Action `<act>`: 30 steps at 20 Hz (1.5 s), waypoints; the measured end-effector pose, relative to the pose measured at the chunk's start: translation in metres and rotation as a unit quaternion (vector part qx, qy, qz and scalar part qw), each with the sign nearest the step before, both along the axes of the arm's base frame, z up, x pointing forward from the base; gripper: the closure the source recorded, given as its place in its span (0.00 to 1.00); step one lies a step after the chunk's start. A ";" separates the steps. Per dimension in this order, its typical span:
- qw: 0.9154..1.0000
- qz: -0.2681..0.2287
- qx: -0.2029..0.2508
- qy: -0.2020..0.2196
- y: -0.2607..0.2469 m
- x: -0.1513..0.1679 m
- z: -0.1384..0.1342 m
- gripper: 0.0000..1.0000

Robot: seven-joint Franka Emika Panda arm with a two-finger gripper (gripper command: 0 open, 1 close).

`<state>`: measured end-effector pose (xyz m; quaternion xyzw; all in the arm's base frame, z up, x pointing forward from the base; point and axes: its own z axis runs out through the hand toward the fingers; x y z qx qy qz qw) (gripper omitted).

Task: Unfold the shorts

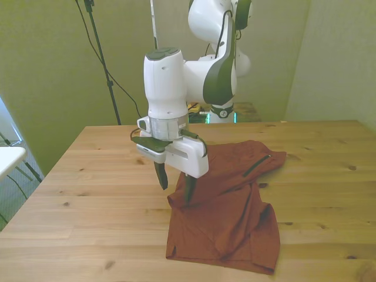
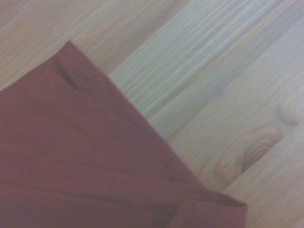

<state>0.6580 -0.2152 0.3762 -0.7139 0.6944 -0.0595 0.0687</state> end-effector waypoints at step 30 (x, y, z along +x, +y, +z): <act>0.994 0.073 0.057 -0.053 0.040 0.011 0.024 1.00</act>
